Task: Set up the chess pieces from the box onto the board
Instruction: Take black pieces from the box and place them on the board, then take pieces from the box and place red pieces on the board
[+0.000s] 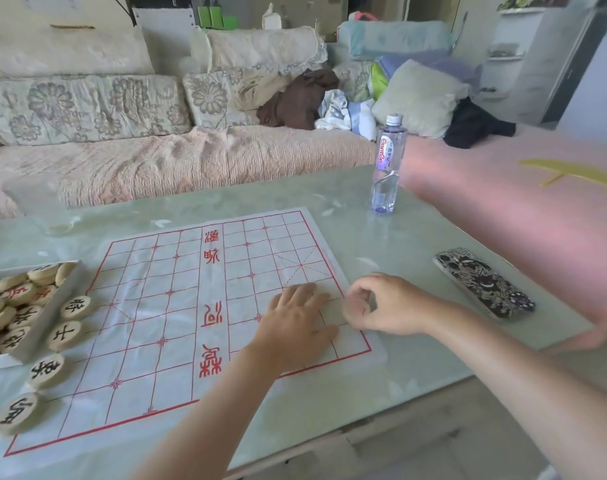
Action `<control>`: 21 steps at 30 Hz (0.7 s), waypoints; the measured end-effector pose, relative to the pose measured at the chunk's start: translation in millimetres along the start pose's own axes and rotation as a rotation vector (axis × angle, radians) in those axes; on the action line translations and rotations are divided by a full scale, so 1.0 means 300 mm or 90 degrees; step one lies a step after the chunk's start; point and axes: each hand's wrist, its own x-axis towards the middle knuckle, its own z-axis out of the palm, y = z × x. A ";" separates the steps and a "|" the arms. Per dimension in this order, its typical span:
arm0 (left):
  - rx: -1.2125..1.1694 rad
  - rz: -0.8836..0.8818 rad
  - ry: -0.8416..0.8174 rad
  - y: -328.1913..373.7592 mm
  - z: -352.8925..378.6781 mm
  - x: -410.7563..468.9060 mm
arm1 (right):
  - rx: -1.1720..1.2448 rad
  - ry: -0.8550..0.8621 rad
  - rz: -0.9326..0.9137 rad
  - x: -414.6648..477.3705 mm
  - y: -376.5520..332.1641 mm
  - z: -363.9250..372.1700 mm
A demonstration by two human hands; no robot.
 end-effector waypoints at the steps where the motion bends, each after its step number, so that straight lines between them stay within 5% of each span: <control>1: -0.001 0.002 0.017 0.002 0.010 -0.004 | -0.003 -0.001 -0.009 -0.005 0.007 0.003; 12: 0.007 0.012 0.050 0.005 0.009 -0.022 | -0.072 -0.038 -0.044 -0.015 -0.020 -0.012; 21: 0.005 -0.064 0.120 -0.197 -0.175 -0.118 | -0.031 0.026 -0.162 0.097 -0.354 0.008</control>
